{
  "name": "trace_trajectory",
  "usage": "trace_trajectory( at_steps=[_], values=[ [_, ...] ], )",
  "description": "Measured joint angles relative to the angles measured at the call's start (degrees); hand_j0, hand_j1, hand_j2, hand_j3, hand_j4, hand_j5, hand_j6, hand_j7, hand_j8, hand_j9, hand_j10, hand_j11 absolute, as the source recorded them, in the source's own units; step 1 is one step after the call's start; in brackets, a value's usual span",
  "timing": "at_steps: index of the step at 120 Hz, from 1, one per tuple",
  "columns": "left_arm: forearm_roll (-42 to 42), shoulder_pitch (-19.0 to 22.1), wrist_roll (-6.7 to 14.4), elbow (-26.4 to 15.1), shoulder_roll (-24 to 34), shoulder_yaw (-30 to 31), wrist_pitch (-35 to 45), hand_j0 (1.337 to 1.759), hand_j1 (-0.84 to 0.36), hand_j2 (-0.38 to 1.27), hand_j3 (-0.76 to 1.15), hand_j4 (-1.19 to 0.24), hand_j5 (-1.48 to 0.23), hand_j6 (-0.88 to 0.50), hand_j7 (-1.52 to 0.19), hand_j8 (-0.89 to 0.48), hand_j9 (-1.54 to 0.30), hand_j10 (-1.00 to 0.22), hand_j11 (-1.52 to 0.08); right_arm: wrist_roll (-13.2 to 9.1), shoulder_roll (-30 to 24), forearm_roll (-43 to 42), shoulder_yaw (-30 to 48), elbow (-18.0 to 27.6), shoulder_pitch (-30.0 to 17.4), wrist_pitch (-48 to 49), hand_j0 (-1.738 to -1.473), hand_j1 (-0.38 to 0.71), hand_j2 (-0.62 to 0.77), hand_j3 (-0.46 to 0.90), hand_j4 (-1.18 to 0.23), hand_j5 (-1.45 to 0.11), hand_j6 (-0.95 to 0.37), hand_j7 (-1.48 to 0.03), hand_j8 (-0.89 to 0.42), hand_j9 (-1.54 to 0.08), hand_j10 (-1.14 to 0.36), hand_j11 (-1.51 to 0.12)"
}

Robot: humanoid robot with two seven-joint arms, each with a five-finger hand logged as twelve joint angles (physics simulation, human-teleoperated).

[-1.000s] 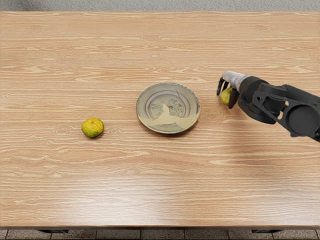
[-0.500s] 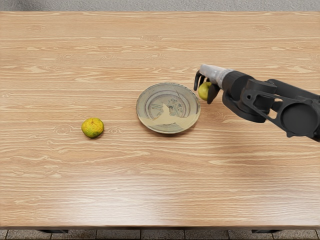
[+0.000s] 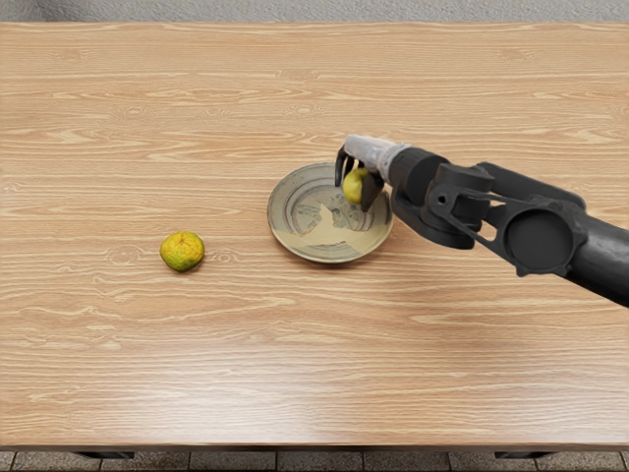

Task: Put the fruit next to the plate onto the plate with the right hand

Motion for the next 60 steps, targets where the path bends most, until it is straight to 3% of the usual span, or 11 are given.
trace_trajectory(
  at_steps=[60],
  values=[
    [0.00, 0.00, 0.01, 0.00, 0.00, 0.00, 0.00, 1.658, 0.35, 0.00, 0.00, 0.00, 0.00, 0.00, 0.00, 0.00, 0.00, 0.00, 0.00, 0.01, 3.63, -0.10, -0.88, -1.70, -0.76, -0.64, -1.655, 0.31, 0.30, 0.00, -0.71, -0.99, -0.47, -0.95, -0.38, -0.99, -0.54, -1.00]
  ],
)
